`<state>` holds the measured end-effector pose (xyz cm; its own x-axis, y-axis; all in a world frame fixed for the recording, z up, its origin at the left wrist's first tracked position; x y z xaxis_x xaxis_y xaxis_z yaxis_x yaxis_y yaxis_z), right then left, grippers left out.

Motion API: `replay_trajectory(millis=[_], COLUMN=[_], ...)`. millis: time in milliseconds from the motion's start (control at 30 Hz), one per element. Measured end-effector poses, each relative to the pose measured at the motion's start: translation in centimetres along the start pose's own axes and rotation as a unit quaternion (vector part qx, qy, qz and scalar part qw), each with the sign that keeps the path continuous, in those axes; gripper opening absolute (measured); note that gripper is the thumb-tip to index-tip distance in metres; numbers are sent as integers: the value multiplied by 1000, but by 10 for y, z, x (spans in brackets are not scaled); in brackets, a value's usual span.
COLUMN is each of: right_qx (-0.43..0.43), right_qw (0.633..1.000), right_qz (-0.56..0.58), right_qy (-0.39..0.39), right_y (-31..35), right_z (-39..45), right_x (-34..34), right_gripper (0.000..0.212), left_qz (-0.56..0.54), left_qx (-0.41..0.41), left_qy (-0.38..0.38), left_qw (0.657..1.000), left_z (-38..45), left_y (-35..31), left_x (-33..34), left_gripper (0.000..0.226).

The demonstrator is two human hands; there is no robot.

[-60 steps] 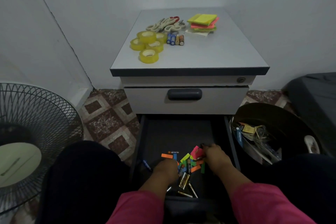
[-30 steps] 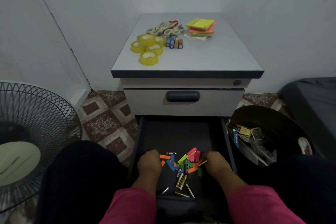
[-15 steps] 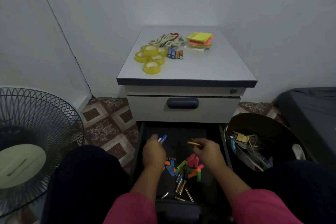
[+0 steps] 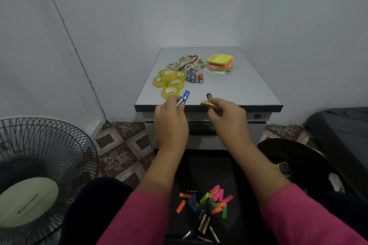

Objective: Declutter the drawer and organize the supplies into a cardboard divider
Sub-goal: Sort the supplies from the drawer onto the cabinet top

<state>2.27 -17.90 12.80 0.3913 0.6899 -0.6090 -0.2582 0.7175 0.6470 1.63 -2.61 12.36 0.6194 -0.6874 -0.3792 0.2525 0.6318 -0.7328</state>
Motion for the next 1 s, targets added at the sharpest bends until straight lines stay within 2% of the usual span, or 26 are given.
replay_trajectory(millis=[133, 233, 367, 467, 533, 633, 767, 867, 1000], right_qx=[39, 57, 76, 87, 105, 119, 109, 79, 47], right_qw=[995, 985, 987, 993, 992, 991, 990, 990, 991], right_qz=[-83, -134, -99, -58, -53, -48, -71, -77, -41], right_qy=[51, 88, 102, 60, 34, 37, 63, 82, 119], right_y=[7, 7, 3, -3, -8, -10, -7, -4, -9], right_z=[44, 62, 71, 74, 76, 77, 80, 76, 68], right_x=[6, 14, 19, 15, 13, 15, 20, 19, 17], right_gripper=[33, 25, 23, 21, 26, 41, 37, 31, 40], left_qz=[132, 185, 174, 136, 120, 141, 176, 150, 158], left_qx=[53, 40, 8, 17, 36, 53, 45, 108, 165], left_qy=[56, 86, 86, 70, 69, 90, 126, 128, 81], left_qw=[988, 978, 981, 988, 990, 985, 975, 974, 970], left_z=[28, 39, 47, 54, 59, 64, 67, 62, 53], left_y=[-15, -15, -11, -14, -16, -15, -16, -17, 2], left_x=[20, 33, 40, 39, 39, 44, 48, 43, 26], left_gripper=[20, 19, 18, 13, 10, 7, 25, 26, 21])
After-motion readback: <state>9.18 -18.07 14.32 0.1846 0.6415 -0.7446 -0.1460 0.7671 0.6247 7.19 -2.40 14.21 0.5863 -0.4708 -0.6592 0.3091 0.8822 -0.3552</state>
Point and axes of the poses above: each hand's wrist, its own z-axis towards the middle knuckle, its own x-axis out of the palm, y = z × x, the point moved 5 cm from there along z, towards the middle knuckle, and after that the axes turned 3 degrees about -z, right-handed, at the moved point
